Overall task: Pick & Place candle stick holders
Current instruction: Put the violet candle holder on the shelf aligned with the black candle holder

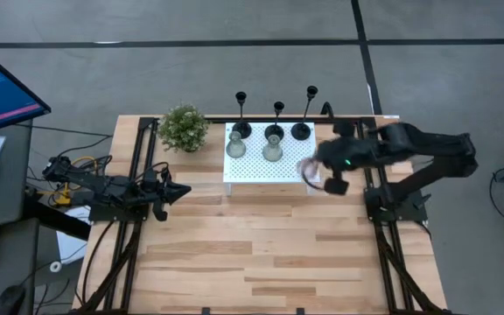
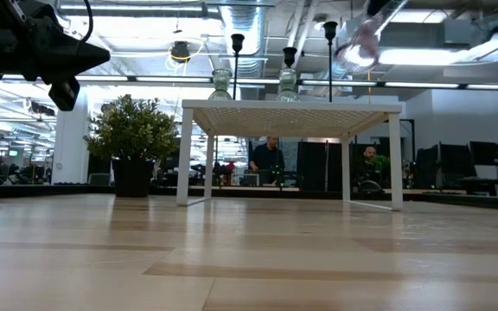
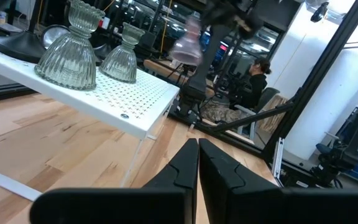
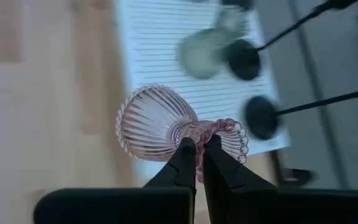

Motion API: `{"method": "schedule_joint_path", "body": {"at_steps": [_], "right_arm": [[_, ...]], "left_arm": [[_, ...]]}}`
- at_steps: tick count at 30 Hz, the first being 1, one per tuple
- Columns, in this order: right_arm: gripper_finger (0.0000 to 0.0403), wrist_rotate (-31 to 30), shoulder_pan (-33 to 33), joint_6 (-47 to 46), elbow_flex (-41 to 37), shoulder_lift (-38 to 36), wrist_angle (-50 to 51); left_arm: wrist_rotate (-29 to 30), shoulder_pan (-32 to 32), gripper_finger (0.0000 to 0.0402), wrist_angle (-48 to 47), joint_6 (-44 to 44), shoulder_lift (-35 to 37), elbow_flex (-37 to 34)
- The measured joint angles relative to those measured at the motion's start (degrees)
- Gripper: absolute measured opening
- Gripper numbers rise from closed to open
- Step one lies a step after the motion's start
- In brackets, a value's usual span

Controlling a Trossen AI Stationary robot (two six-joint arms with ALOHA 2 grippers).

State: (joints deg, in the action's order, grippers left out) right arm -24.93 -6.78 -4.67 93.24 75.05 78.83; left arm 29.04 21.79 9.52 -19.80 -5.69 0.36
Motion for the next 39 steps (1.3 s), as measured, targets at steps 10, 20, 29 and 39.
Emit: {"method": "schedule_joint_path", "body": {"at_steps": [10,20,29,39], "right_arm": [[0.0001,-2.1,9.4,17.3,1.3,9.5,0.9],[0.0001,-5.3,11.5,24.4,1.3,16.0,0.5],[0.0000,-5.2,12.2,25.6,1.3,16.1,-1.8],[0.0018,-5.0,12.3,25.6,1.3,16.1,-1.3]], "left_arm": [[0.0,0.0,0.0012,0.0,0.0,0.0,0.0],[0.0,0.0,0.0012,0.0,0.0,0.0,0.0],[0.0,0.0,0.0012,0.0,0.0,0.0,0.0],[0.0,0.0,0.0012,0.0,0.0,0.0,0.0]]}}
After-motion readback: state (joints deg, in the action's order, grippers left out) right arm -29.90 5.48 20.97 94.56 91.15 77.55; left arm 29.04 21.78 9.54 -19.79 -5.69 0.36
